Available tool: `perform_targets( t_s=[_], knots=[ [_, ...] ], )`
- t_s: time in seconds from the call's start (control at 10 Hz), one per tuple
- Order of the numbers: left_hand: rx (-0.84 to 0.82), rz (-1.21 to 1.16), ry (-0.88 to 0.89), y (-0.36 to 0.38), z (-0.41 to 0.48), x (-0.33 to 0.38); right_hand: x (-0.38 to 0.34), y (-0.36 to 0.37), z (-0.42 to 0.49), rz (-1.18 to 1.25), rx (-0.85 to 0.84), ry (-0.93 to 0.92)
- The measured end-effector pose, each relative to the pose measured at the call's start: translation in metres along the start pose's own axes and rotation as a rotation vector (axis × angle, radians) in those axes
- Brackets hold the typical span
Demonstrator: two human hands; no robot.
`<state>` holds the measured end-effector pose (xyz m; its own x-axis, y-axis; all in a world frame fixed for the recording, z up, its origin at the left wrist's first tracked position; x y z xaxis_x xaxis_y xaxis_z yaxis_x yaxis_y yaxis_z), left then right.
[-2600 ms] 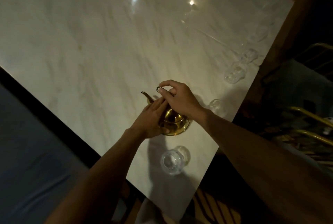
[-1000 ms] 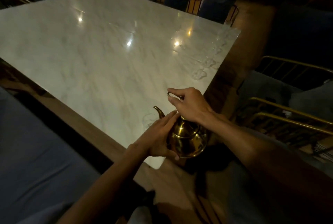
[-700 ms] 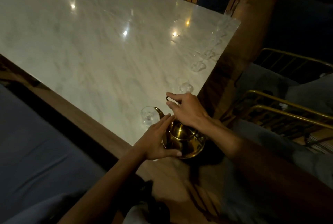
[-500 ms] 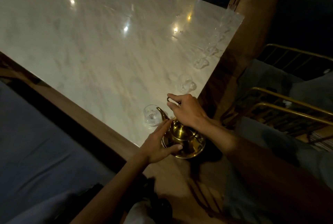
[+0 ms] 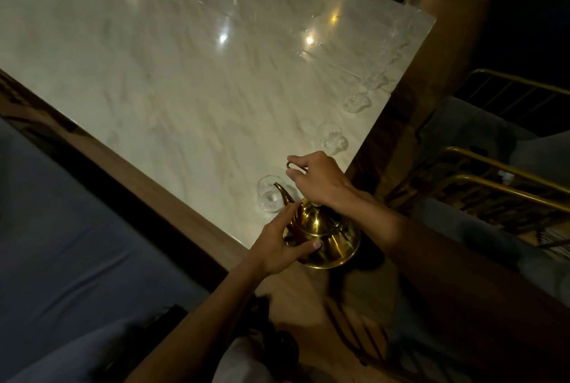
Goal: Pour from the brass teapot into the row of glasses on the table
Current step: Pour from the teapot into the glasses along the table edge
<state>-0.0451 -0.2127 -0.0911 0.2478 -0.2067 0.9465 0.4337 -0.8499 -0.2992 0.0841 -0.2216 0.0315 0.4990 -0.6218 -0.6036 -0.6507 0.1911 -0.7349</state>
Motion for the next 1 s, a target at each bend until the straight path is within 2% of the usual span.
perform_targets(
  t_s=[0.4,1.0],
  knots=[
    [0.032,-0.113,-0.071,0.005,-0.004,0.004,-0.008,-0.002,0.007,-0.092,-0.034,0.033],
    [0.003,-0.114,-0.095,0.013,-0.008,0.001,-0.006,-0.005,-0.003,-0.118,-0.027,0.033]
  ],
)
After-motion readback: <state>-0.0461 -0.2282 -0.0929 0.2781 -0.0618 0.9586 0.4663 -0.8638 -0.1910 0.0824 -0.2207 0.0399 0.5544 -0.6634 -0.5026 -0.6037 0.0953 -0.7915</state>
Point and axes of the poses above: each hand's wrist, its own z-axis towards the middle knuckle, its own y-axis out of the palm, x = y × z, the point moved 4 cm from there along z, towards the middle knuckle, and after that the axes turned 2 degrees about y, right-handed, at the moved point
